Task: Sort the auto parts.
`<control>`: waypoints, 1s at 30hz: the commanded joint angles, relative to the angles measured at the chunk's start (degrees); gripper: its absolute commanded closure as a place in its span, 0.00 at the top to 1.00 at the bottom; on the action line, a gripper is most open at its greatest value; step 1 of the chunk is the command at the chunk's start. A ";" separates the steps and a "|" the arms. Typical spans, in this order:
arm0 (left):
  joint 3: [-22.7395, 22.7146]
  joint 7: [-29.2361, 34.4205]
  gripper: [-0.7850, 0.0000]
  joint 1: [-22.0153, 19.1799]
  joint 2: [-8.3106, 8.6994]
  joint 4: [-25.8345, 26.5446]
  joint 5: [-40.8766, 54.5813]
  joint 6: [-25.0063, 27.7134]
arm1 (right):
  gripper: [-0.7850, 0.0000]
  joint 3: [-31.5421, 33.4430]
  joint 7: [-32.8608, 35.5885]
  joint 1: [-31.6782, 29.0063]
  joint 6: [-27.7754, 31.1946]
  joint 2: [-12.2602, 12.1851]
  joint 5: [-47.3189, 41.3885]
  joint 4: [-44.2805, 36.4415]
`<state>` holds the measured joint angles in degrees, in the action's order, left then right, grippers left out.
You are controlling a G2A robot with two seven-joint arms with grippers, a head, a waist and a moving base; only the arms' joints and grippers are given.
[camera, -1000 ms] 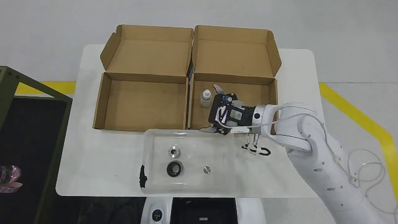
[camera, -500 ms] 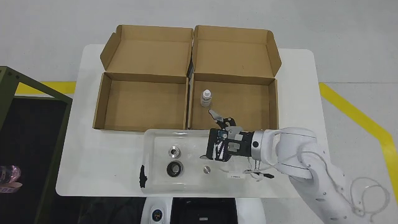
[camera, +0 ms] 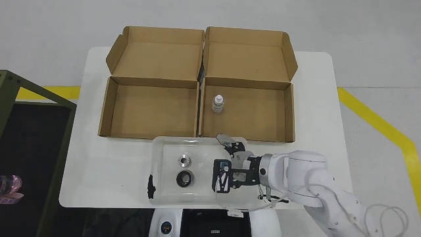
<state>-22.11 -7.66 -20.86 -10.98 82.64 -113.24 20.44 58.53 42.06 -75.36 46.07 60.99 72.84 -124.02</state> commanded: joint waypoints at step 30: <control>0.00 0.00 1.00 0.00 0.00 0.00 0.00 0.00 | 0.98 -8.27 5.25 1.68 1.20 -0.07 6.20 5.40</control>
<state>-22.11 -7.66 -20.86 -10.98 82.64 -113.24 20.44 50.51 47.17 -73.99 47.34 60.86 79.31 -119.01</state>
